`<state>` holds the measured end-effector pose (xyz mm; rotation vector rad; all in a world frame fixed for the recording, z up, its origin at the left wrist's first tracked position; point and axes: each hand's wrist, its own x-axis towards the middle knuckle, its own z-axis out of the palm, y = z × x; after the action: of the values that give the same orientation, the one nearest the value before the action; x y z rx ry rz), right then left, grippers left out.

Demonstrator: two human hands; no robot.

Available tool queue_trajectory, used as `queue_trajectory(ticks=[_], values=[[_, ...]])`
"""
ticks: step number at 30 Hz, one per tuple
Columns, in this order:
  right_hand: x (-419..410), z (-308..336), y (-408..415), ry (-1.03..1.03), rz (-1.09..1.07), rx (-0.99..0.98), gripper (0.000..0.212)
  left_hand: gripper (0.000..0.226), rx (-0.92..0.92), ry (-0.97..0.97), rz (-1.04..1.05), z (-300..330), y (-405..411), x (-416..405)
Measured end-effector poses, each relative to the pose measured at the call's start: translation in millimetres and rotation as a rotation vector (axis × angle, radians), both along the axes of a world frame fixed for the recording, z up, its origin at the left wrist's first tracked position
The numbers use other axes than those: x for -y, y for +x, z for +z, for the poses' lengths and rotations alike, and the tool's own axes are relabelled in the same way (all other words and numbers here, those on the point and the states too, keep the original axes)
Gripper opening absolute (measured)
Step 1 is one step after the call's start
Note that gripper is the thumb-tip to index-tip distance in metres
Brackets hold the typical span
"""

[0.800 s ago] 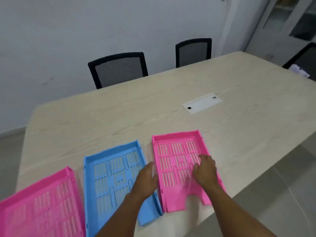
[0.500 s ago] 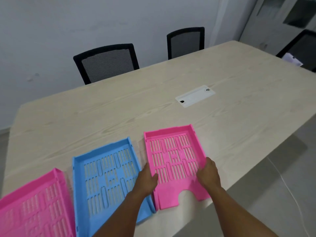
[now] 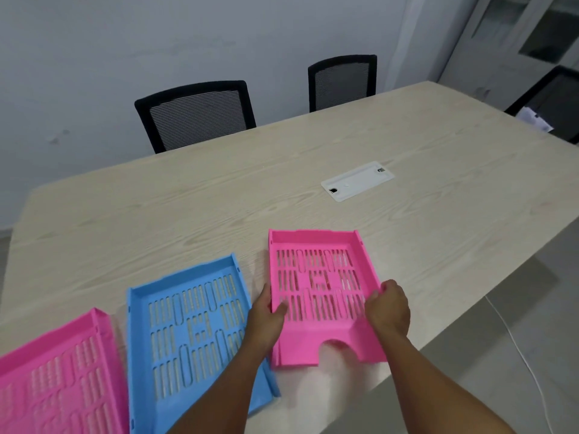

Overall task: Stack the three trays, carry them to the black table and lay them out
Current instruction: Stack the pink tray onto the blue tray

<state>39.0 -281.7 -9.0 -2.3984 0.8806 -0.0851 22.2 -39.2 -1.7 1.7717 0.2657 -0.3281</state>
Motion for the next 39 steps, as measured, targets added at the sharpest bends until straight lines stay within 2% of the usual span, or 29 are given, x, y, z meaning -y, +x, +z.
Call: queue_trajectory(ticks=[6,12,16,22,32,39], values=[[-43.2,11.5,21.2,0.060,0.012,0.074,0.020,0.053,0.103,-0.074,0.182,17.0,8.0,-37.8],[-120.6,13.1,24.0,0.105,0.255,0.088,0.033,0.051,0.179,0.027,0.320,21.4,-21.5,-122.2],[-172.1,8.8,9.1,0.165,0.385,0.100,0.029,0.052,0.201,0.107,0.462,21.6,-55.9,-172.0],[-213.1,-0.3,-17.4,0.210,0.538,0.129,0.024,0.055,0.146,0.090,0.616,9.3,-105.9,-208.9],[-220.7,-3.5,-27.7,0.165,0.587,0.107,0.024,0.061,0.072,0.070,0.640,-9.9,-136.0,-207.1],[-218.0,-1.7,-26.6,0.139,0.596,0.120,0.022,0.062,0.099,0.059,0.620,-10.1,-132.4,-204.7]])
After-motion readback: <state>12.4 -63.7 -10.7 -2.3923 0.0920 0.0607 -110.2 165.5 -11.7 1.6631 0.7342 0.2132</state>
